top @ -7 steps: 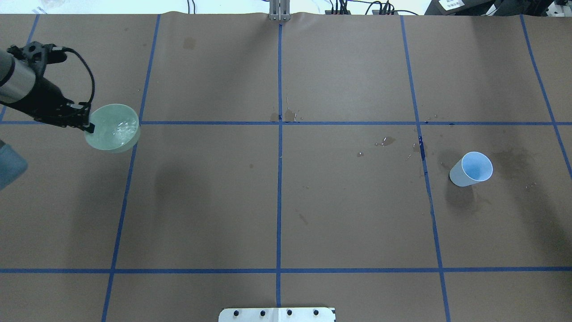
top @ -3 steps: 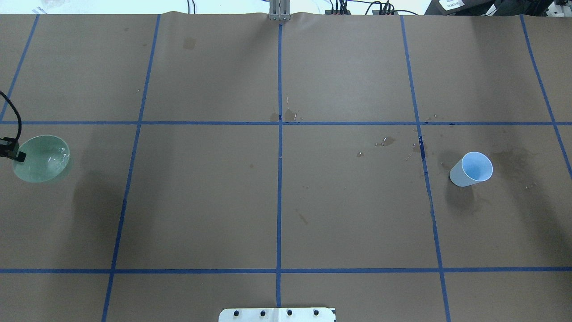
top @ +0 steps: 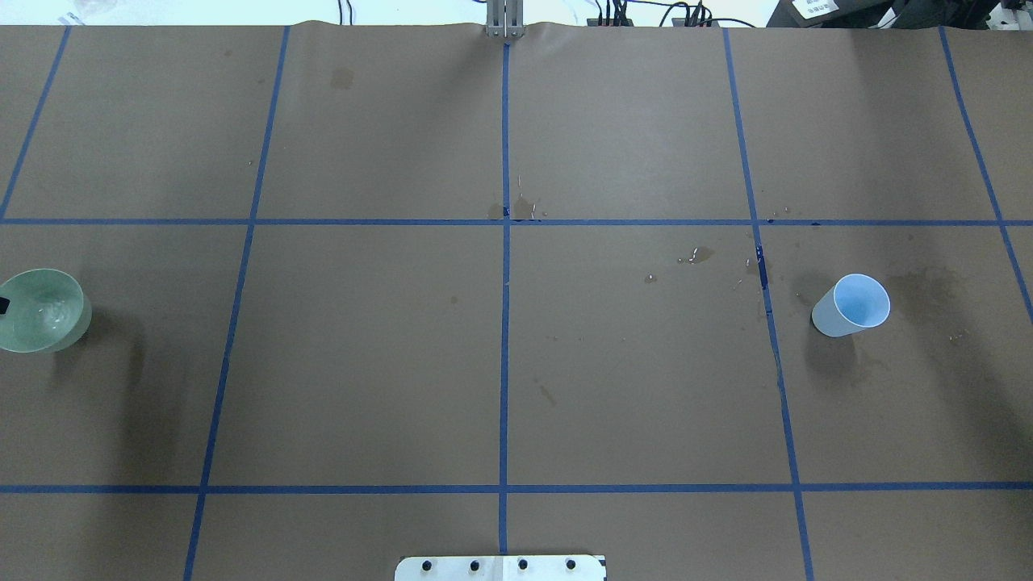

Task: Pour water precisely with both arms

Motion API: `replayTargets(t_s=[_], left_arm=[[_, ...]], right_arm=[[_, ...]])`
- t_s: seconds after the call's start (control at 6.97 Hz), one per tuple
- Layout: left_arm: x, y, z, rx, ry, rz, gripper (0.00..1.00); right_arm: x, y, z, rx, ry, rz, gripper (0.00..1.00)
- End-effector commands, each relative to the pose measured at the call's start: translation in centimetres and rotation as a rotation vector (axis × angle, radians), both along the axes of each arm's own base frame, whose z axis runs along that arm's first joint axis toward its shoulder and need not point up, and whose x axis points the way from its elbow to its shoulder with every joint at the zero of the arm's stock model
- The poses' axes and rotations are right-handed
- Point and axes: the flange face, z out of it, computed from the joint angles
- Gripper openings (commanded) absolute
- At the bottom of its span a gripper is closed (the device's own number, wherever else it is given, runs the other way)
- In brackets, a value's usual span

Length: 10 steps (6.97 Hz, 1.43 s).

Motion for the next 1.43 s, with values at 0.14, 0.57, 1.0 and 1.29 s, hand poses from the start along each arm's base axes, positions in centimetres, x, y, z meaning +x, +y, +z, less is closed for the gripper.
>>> replayTargets(t_s=[0.14,0.57,1.0,1.29], left_arm=[[-0.2,0.5,2.0,0.000,0.013,0.001,0.77],[-0.4,-0.4,0.5,0.046,0.039,-0.001,1.00],[-3.1,-5.9,-3.6,0.018,0.092,-0.062,1.00],[-4.2,-11.4,-7.3,0.059,0.026,-0.019,1.00]], right_arm=[[0.0,0.1,0.0,0.000,0.000,0.000,1.00],[0.0,-0.2,-0.1,-0.032,0.000,-0.001,1.00],[0.9,0.1,1.7,-0.080,0.019,-0.037,1.00],[2.1,0.6,2.7,-0.105,0.036,-0.075,1.00]])
